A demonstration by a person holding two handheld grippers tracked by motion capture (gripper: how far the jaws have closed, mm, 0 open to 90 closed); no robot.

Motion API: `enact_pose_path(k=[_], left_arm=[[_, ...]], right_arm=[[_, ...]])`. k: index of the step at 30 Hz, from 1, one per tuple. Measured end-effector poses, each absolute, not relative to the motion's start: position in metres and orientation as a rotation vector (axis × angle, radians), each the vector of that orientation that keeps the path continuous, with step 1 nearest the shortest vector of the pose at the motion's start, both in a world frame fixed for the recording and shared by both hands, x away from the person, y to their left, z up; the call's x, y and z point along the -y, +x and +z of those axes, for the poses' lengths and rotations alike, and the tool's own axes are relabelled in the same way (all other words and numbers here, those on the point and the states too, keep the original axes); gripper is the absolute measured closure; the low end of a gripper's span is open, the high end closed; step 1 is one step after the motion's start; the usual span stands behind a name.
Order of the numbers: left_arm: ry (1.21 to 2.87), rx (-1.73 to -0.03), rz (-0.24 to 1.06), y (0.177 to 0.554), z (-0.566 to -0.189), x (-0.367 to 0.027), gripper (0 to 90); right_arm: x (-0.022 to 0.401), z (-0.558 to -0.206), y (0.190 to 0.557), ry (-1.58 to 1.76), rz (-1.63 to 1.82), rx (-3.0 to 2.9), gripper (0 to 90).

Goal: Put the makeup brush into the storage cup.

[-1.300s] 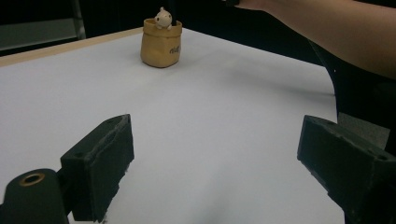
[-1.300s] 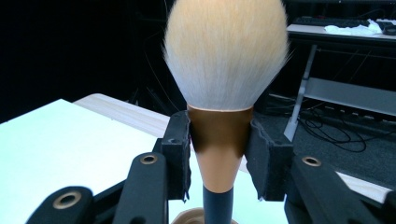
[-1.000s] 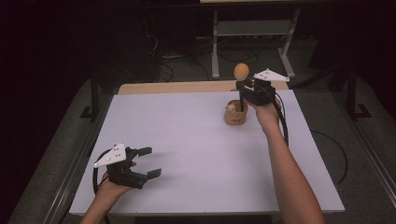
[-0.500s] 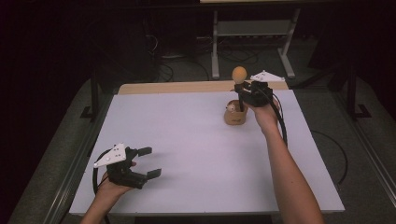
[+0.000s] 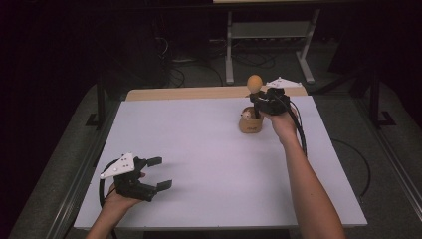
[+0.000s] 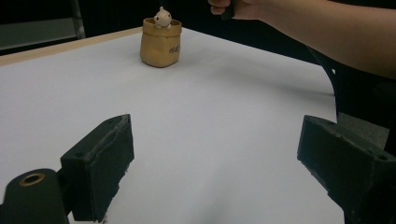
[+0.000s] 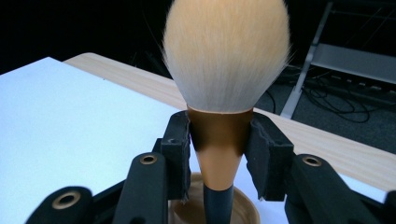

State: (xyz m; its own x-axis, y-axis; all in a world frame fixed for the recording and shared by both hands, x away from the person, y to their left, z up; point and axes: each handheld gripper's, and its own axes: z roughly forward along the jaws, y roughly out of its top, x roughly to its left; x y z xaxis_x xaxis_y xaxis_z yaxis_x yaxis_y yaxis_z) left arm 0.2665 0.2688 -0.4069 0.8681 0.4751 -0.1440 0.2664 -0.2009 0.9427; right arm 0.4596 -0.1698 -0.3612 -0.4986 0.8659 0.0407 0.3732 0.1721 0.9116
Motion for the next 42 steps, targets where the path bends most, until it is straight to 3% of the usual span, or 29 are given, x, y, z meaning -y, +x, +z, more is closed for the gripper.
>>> enact_pose_path(k=[7,12,27,42], left_arm=[[1.796,-0.563,0.208,0.266,-0.407,-0.269,10.1],[1.797,-0.562,0.209,0.266,-0.407,-0.269,10.1],[1.801,-0.558,0.207,0.267,-0.407,-0.268,10.2],[1.802,-0.566,0.208,0.267,-0.408,-0.269,10.2]], right_arm=[[0.169,-0.368,0.462,1.189,1.287,-1.999,58.7],[0.171,-0.366,0.462,1.205,1.332,-1.971,44.7],[0.171,-0.364,0.454,1.189,1.373,-2.032,20.7],[0.176,-0.372,0.435,1.164,1.416,-2.051,12.7]])
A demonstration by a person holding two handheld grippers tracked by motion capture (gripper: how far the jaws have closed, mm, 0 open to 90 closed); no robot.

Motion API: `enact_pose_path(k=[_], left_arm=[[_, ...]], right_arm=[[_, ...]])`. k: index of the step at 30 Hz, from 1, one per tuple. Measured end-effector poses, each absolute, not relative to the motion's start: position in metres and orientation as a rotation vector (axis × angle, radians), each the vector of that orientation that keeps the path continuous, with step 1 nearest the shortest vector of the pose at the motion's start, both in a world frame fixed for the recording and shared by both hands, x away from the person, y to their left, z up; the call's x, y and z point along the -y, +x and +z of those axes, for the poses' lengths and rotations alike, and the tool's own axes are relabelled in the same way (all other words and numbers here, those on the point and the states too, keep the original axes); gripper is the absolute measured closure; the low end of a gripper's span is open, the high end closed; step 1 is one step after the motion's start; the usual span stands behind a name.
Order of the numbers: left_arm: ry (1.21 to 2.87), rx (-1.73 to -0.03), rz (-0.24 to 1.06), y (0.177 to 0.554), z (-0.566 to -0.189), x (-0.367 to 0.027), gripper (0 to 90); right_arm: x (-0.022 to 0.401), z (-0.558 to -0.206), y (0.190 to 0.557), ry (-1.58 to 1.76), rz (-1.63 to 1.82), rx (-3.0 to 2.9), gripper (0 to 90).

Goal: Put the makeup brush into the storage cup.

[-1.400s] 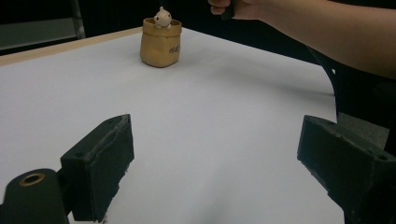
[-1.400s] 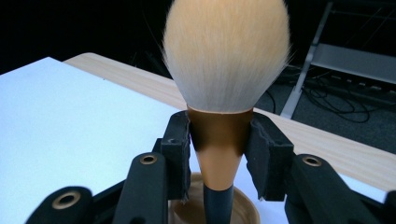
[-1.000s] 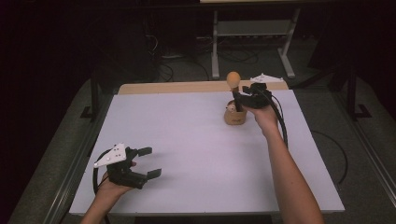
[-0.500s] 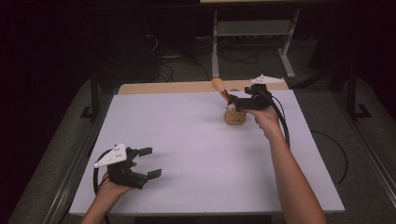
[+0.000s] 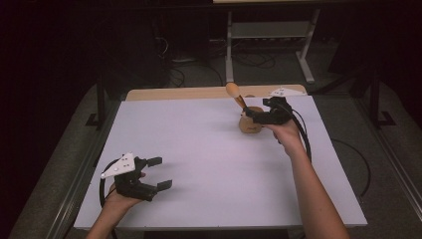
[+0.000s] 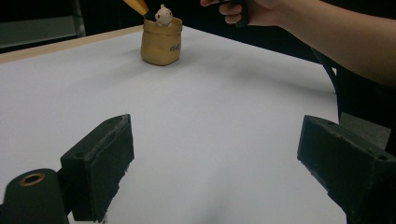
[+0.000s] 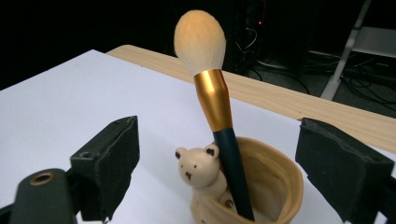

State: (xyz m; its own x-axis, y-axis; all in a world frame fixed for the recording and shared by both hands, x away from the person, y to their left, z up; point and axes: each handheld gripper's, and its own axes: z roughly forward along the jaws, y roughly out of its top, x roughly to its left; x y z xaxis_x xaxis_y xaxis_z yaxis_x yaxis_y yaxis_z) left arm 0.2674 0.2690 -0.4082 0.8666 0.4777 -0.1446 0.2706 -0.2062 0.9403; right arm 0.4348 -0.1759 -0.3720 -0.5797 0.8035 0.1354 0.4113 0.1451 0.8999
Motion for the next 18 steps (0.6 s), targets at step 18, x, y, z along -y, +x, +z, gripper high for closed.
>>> enact_pose_path(k=[18], left_arm=[[1.793,-0.579,0.217,0.268,-0.409,-0.271,10.1]], right_arm=[[0.182,-0.369,0.406,1.120,1.439,-2.052,11.4]])
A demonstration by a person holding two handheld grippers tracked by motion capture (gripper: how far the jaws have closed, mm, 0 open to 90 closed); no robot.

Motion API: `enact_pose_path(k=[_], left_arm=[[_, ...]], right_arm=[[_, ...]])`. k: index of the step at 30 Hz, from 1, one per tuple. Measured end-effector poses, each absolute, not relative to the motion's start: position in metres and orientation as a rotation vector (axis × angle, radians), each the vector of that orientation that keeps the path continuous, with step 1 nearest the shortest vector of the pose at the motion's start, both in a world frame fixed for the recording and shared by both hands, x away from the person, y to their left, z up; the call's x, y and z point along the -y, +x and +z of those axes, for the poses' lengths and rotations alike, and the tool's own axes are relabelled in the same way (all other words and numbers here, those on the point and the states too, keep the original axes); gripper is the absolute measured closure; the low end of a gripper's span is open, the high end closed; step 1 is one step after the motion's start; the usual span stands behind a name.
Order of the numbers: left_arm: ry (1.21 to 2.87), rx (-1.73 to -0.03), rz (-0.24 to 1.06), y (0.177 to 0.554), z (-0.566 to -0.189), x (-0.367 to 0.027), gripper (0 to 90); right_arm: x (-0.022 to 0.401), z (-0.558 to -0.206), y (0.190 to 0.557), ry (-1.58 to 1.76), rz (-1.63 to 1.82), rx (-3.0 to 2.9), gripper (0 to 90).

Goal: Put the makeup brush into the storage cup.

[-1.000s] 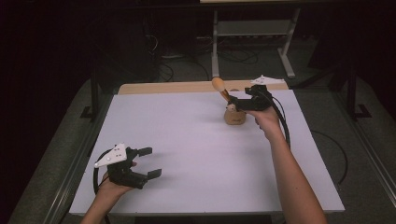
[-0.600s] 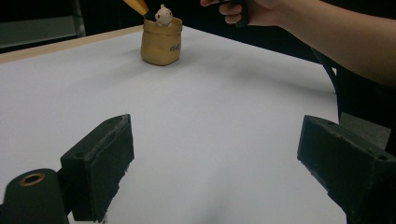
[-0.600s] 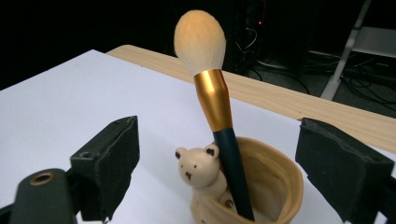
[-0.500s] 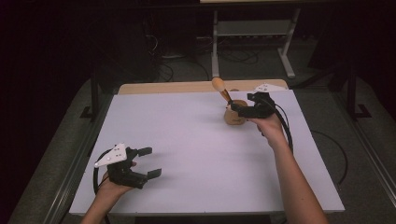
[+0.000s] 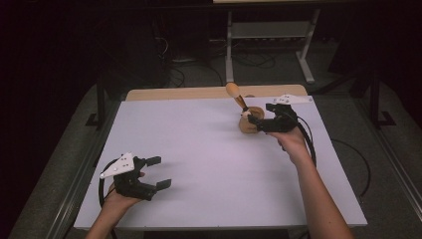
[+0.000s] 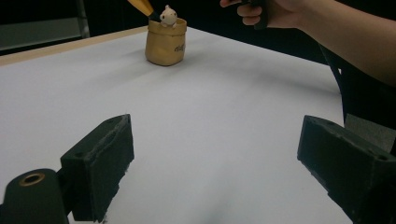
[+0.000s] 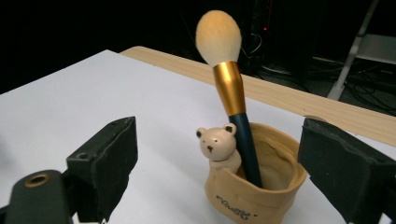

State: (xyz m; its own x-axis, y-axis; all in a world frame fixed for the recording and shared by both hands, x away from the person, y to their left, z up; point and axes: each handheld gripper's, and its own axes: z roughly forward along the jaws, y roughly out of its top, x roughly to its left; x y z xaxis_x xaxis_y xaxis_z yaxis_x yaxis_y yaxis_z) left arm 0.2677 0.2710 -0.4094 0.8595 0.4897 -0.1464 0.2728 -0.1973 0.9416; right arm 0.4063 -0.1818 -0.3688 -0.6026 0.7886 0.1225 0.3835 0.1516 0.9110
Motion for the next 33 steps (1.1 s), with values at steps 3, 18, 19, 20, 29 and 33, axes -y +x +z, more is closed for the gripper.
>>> enact_pose_path(k=[3,18,19,20,29,33], left_arm=[[1.792,-0.580,0.216,0.268,-0.409,-0.272,10.1],[1.797,-0.576,0.221,0.268,-0.409,-0.272,10.1],[1.800,-0.574,0.223,0.268,-0.409,-0.272,10.1],[1.798,-0.576,0.222,0.268,-0.409,-0.272,10.1],[1.799,-0.572,0.224,0.268,-0.409,-0.272,10.1],[1.796,-0.573,0.225,0.267,-0.408,-0.272,10.1]], right_arm=[[0.181,-0.368,0.401,1.099,1.444,-2.059,11.2],[0.179,-0.377,0.381,1.080,1.439,-2.087,10.9],[0.179,-0.378,0.379,1.087,1.441,-2.090,10.9],[0.180,-0.378,0.378,1.087,1.442,-2.088,10.9],[0.186,-0.380,0.365,1.085,1.451,-2.083,11.3],[0.189,-0.379,0.359,1.080,1.464,-2.073,11.3]])
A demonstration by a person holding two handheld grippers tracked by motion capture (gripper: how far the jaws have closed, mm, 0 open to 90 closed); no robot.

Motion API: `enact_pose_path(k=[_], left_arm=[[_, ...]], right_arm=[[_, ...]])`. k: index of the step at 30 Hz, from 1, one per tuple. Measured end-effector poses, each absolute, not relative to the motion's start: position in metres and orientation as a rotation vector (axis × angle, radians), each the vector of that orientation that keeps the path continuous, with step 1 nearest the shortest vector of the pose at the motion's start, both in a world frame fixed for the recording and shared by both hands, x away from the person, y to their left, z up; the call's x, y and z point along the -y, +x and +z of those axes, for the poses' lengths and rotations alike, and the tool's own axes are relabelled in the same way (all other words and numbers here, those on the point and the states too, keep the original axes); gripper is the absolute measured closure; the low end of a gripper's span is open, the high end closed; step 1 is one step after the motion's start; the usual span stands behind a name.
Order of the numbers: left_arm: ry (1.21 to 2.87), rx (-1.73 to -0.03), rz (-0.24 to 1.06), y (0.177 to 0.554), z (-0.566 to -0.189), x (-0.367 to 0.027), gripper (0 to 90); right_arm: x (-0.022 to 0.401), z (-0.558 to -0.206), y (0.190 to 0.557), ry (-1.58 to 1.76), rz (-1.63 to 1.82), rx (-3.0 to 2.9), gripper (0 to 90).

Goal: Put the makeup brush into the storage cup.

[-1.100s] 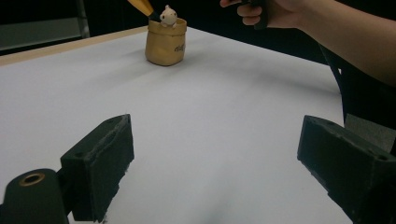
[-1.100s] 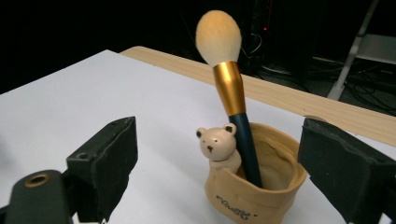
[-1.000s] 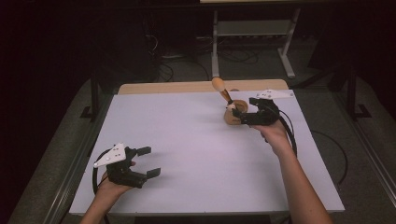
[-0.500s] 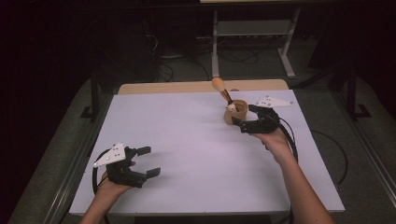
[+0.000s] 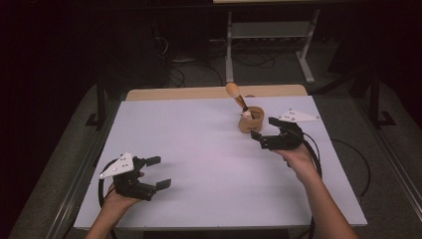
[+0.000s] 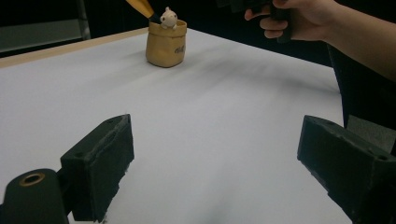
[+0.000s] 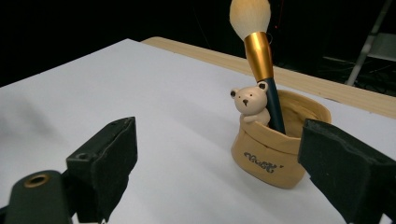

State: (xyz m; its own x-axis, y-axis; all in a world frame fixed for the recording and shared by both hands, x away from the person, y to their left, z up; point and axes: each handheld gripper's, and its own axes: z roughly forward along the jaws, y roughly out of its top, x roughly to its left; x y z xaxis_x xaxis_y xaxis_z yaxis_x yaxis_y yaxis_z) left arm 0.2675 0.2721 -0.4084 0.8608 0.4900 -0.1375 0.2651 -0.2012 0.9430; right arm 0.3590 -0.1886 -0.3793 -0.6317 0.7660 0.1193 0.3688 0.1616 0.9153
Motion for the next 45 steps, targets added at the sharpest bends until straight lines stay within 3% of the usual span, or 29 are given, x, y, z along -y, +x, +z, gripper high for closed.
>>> enact_pose_path(k=[17,30,45], left_arm=[[1.799,-0.570,0.225,0.267,-0.409,-0.271,10.1],[1.801,-0.570,0.225,0.267,-0.409,-0.271,10.1],[1.804,-0.571,0.226,0.267,-0.409,-0.271,10.1]], right_arm=[[0.194,-0.383,0.333,1.079,1.477,-2.069,10.2],[0.200,-0.387,0.317,1.091,1.483,-2.059,2.5],[0.210,-0.390,0.296,1.081,1.492,-2.021,2.2]])
